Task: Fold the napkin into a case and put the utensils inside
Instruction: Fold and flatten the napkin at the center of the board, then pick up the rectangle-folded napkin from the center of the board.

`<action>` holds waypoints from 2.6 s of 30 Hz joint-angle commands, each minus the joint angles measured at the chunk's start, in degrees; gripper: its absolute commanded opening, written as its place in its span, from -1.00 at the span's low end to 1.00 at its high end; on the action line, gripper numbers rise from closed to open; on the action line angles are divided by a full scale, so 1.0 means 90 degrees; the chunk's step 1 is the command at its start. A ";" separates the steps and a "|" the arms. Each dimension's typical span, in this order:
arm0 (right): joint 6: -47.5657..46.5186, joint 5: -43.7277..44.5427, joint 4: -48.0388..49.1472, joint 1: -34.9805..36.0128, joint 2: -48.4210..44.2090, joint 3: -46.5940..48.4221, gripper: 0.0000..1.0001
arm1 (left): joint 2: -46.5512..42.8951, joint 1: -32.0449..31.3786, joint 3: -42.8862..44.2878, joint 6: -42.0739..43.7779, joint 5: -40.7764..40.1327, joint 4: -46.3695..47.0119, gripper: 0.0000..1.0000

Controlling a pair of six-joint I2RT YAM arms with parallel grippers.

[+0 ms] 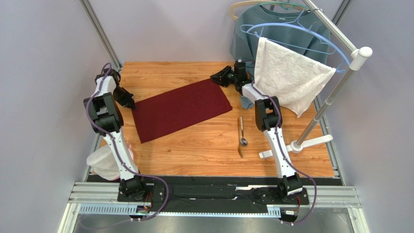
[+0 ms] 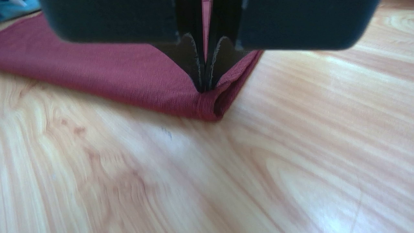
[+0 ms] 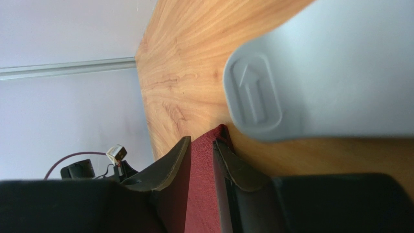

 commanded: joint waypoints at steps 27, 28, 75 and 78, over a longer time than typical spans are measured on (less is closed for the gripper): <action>-0.7179 0.3913 -0.5910 0.1187 -0.2454 -0.0767 0.42 | -0.5961 -0.3637 -0.4873 0.1330 0.0684 0.1644 -0.42; -0.7189 0.3894 -0.5881 0.1187 -0.2416 -0.0756 0.42 | -0.5932 -0.3637 -0.4863 0.1340 0.0723 0.1683 -0.42; -0.6749 0.2683 -0.4504 0.0904 -0.4193 -0.2592 -1.00 | -0.1909 -0.3998 -0.2491 -0.1472 0.1748 0.3549 -0.64; -0.6691 0.2693 -0.4523 0.0894 -0.4153 -0.2631 -1.00 | -0.1869 -0.4018 -0.2500 -0.1453 0.1807 0.3539 -0.64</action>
